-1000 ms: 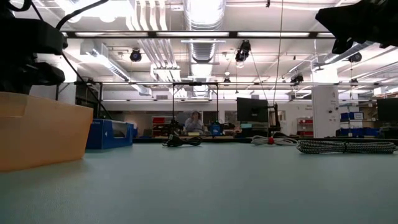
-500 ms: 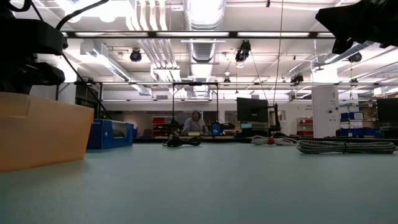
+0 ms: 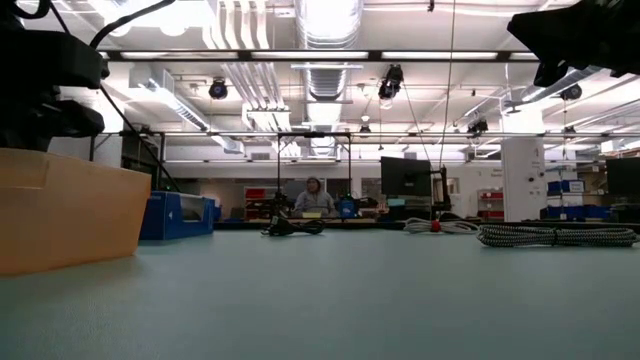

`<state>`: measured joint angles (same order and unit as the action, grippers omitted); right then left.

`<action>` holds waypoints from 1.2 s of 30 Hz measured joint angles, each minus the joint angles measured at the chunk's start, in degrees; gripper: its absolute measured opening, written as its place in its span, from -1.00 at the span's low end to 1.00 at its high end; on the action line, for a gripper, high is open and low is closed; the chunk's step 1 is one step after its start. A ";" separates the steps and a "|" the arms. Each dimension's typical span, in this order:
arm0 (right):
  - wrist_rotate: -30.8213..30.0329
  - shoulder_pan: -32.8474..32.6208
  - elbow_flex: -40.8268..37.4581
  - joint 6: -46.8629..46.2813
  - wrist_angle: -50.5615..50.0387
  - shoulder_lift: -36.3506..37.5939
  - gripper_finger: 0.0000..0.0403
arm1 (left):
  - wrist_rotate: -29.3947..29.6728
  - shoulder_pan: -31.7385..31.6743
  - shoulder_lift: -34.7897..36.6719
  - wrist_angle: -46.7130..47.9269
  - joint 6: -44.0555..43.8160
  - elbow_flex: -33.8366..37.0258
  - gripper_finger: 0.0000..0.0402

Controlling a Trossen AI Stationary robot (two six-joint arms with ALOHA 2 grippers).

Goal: Pick and place USB-C Cables
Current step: Put the pink charger cable into the orange bin, then put the white charger cable into the orange bin

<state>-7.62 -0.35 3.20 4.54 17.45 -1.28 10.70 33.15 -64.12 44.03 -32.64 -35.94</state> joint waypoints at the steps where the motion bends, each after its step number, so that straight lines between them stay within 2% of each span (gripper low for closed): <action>1: 0.00 0.01 0.00 0.00 0.00 0.00 -0.74 | 0.00 0.00 0.00 -0.01 0.00 0.00 -0.93; 10: 0.00 0.00 0.00 0.00 0.01 0.00 -0.74 | 0.00 0.00 0.00 0.00 -0.02 0.02 -0.93; 20: 0.02 0.00 0.00 0.00 0.40 0.00 -0.74 | 0.02 -0.02 0.00 0.51 -0.08 0.02 -0.64; 27: 0.02 0.01 0.00 0.00 0.60 0.00 -0.74 | 0.01 -0.02 0.02 0.48 -1.44 -0.09 -0.59; 36: 0.02 0.00 0.00 -0.02 0.88 0.02 -0.74 | 0.21 -0.02 0.02 -0.38 -3.10 -6.58 -0.59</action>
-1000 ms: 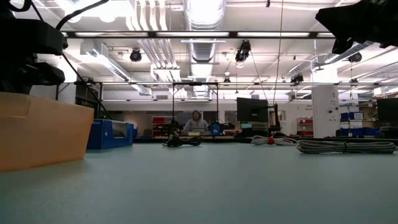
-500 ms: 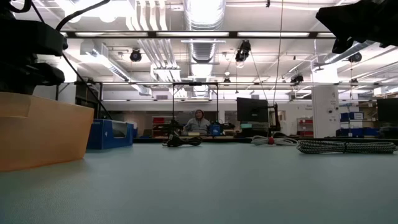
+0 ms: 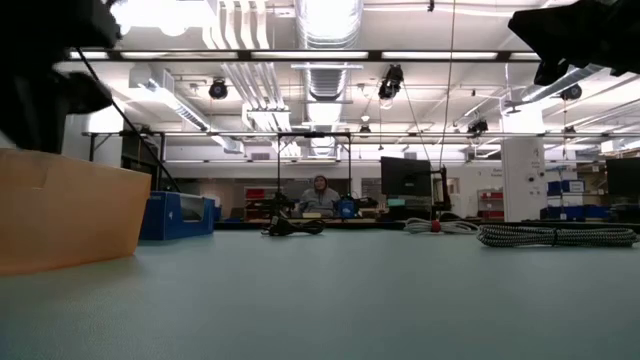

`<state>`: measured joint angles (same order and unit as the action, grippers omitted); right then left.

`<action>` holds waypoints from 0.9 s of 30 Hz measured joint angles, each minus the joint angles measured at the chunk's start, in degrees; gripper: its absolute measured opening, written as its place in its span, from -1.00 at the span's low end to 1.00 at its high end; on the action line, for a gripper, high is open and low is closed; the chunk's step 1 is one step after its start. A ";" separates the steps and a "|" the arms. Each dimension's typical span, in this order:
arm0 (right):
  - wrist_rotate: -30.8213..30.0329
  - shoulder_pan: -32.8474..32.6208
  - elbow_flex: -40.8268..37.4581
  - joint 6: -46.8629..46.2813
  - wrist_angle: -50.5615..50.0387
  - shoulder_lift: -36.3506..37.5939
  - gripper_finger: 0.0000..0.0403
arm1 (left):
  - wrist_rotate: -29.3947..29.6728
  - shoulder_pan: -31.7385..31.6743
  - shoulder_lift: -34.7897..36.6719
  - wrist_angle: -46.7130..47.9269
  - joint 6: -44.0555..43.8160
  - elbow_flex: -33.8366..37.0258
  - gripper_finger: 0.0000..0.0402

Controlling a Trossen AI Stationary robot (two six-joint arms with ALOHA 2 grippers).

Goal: Pick and place USB-C Cables
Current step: Put the white charger cable into the orange bin

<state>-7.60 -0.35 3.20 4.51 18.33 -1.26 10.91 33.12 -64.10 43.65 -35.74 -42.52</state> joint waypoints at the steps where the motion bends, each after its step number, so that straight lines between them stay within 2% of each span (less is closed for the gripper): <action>1: 0.00 -0.01 0.00 -0.02 -0.01 0.00 -0.74 | 0.74 0.00 0.00 -0.20 -0.02 -1.09 -0.59; 3: 0.00 0.00 0.00 -0.02 0.02 -0.01 -0.74 | 4.55 0.05 -0.02 -1.57 0.03 -3.09 -0.59; 8: 0.00 0.01 0.00 -0.02 -0.01 -0.02 -0.74 | 20.54 -0.02 -0.02 -12.24 1.08 -5.95 -0.59; 13: 0.01 0.01 0.00 -0.70 -0.01 -0.02 -0.74 | 31.39 -0.04 -0.11 -30.60 11.24 -4.55 -0.59; 16: 0.02 0.00 0.00 -0.92 0.00 -0.02 -0.74 | 34.50 -0.13 -1.34 -44.32 20.23 -2.20 -0.59; 21: 0.03 0.00 0.00 -1.64 0.28 -0.02 -0.74 | 36.02 -0.67 -6.90 -65.57 34.02 1.19 -0.59; 25: 1.13 0.01 0.00 -3.08 -0.58 -0.33 -0.74 | 36.10 -1.76 -13.85 -79.40 37.82 2.15 -0.59; 27: 1.73 0.01 0.00 -3.15 -1.36 -0.96 -0.74 | 36.11 -2.19 -17.06 -82.74 37.72 1.98 -0.59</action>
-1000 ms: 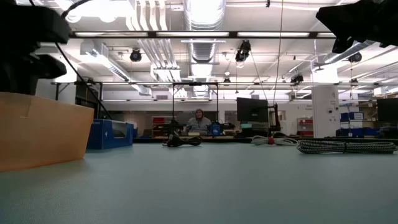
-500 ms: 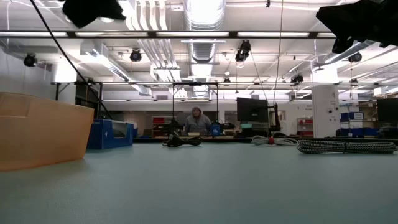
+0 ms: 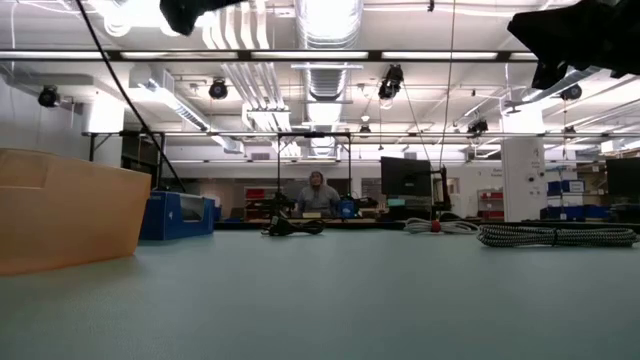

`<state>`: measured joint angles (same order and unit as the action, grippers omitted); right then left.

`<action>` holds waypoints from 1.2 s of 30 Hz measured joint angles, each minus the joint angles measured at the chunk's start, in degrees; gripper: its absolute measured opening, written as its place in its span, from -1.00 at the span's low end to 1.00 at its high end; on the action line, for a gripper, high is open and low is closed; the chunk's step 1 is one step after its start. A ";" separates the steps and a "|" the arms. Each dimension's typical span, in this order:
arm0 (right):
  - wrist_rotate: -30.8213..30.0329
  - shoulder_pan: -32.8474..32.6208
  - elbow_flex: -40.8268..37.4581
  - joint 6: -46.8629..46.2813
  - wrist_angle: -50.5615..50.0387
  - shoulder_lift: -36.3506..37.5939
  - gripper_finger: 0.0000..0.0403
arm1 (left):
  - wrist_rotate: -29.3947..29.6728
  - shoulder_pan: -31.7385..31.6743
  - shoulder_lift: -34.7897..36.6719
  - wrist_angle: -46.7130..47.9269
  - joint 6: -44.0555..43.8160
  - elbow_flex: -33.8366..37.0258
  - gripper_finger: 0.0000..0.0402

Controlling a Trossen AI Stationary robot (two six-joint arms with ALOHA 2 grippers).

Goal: Pick and place USB-C Cables
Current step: Put the white charger cable into the orange bin

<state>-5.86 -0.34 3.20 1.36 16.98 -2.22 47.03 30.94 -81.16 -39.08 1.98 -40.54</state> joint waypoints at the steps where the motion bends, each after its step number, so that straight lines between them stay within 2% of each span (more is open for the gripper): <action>1: 0.06 0.00 0.00 -0.04 -0.40 -0.36 -0.74 | -0.03 -0.20 -1.55 -1.40 -0.08 -0.15 -0.59; 7: -0.16 0.00 -0.04 -0.06 -0.40 -3.67 -0.74 | -0.04 -0.24 -7.52 -5.84 -0.20 -0.71 -0.59; 14: -3.13 0.00 -0.04 -0.76 -0.45 -9.12 -0.74 | -0.02 -0.45 -8.40 -7.01 0.02 -0.73 -0.59; 27: -4.75 0.00 -0.04 -7.49 1.35 -17.95 -0.74 | 0.00 -4.34 -6.66 -6.98 12.08 -0.67 -0.59; 32: -4.71 -0.02 -0.04 -10.28 1.93 -21.03 -0.74 | -0.01 -6.12 -3.71 -6.97 19.00 -0.79 -0.59; 36: -4.73 -0.02 -0.04 -11.32 6.02 -23.92 -0.74 | 0.08 -6.97 -0.22 -6.96 22.18 -0.94 -0.59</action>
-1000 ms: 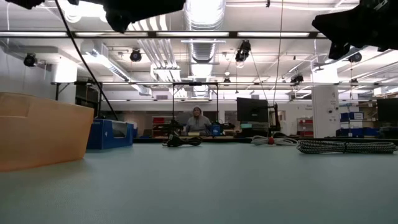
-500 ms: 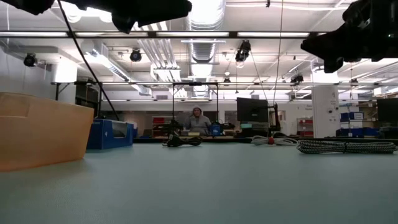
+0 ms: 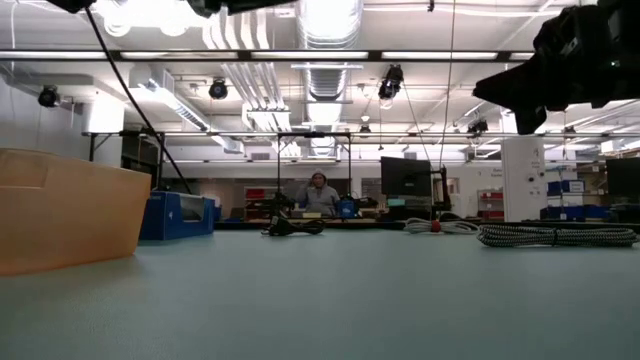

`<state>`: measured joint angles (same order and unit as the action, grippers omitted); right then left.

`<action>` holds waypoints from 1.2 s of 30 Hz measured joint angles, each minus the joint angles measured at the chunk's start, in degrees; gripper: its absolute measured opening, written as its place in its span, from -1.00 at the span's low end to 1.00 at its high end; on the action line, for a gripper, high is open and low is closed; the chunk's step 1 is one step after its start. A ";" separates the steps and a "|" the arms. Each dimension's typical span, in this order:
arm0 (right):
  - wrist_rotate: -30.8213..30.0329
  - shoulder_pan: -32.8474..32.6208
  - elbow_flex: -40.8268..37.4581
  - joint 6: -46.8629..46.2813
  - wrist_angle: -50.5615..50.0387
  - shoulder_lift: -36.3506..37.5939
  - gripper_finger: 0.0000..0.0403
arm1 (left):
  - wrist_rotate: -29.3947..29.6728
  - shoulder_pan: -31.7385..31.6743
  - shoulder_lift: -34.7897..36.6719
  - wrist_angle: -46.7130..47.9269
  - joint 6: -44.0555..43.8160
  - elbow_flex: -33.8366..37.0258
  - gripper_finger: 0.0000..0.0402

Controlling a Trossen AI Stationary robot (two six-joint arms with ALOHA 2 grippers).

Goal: Pick and place USB-C Cables
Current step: Put the white charger cable into the orange bin

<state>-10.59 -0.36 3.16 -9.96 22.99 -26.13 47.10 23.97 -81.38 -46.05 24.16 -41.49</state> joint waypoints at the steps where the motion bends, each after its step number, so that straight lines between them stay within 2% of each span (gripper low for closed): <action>1: -0.02 0.00 0.00 0.00 1.35 -0.87 -0.74 | 0.03 0.00 0.77 -0.04 0.24 0.09 -0.59; 6: -0.23 0.02 0.07 -1.60 5.42 -3.82 -0.74 | 1.47 0.03 3.95 0.03 0.24 0.72 -0.59; 10: -1.73 0.02 2.60 -4.02 1.98 -5.90 -0.74 | 1.76 0.13 4.64 0.38 0.22 0.82 -0.59; 14: -3.20 0.04 7.94 -6.03 -5.30 -9.15 -0.74 | 2.90 0.14 4.67 0.38 0.24 0.83 -0.59; 19: -5.65 2.08 17.45 -8.36 -22.41 -15.13 -0.74 | 7.43 1.19 4.71 2.20 0.31 0.91 -0.59; 24: -8.50 7.16 27.14 -8.61 -37.58 -22.40 -0.74 | 12.67 2.76 4.73 2.19 3.05 0.91 -0.59; 31: -8.25 15.99 38.09 -3.18 -50.40 -30.85 -0.74 | 15.99 4.07 4.93 2.17 5.00 0.91 -0.59; 36: -0.28 24.01 42.77 2.77 -51.80 -35.77 -0.74 | 16.47 4.67 5.01 2.12 6.25 0.91 -0.59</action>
<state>-10.87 23.65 45.92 -7.19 -28.80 -61.90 63.57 28.63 -76.37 -43.93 30.41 -40.58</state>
